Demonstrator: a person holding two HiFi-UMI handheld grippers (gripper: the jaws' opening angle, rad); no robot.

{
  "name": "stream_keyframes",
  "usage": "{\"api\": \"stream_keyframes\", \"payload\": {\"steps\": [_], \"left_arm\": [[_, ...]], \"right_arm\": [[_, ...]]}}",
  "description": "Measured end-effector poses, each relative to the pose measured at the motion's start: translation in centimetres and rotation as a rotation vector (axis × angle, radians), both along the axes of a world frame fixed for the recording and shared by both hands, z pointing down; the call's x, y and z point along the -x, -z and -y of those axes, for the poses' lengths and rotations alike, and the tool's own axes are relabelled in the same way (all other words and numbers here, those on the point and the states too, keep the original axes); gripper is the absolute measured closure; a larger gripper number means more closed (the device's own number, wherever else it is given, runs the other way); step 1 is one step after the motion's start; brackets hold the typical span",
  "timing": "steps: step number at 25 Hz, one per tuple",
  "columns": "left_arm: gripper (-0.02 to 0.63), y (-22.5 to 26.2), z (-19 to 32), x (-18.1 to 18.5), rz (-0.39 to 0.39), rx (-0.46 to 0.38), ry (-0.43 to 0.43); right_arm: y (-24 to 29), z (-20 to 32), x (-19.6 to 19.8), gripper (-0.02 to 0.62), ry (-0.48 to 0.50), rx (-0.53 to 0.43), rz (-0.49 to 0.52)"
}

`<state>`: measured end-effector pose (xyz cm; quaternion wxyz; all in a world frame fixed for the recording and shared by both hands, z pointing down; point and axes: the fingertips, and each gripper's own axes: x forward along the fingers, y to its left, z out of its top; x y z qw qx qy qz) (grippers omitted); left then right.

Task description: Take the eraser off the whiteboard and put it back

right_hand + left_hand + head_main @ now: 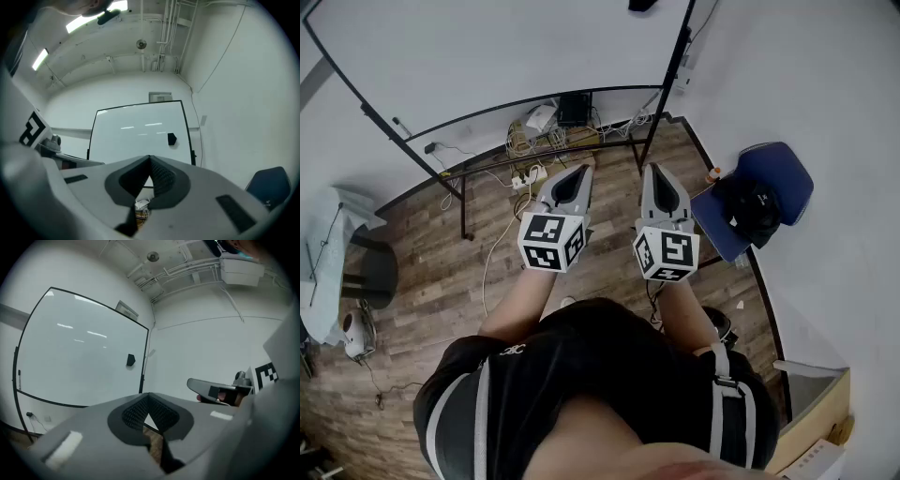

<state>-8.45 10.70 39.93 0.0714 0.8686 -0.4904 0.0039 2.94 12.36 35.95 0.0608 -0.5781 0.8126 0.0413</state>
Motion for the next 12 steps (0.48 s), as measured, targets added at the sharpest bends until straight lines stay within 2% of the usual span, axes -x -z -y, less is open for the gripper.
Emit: {"api": "stream_keyframes", "payload": {"steps": [8, 12], "left_arm": [[0.597, 0.7, -0.7, -0.3, 0.001, -0.006, -0.003], [0.596, 0.8, -0.5, 0.7, 0.003, -0.008, -0.002]], "right_arm": [[0.5, -0.1, 0.2, 0.591, 0.011, -0.020, 0.021], [0.7, 0.1, 1.1, 0.591, 0.011, -0.022, 0.047]]}}
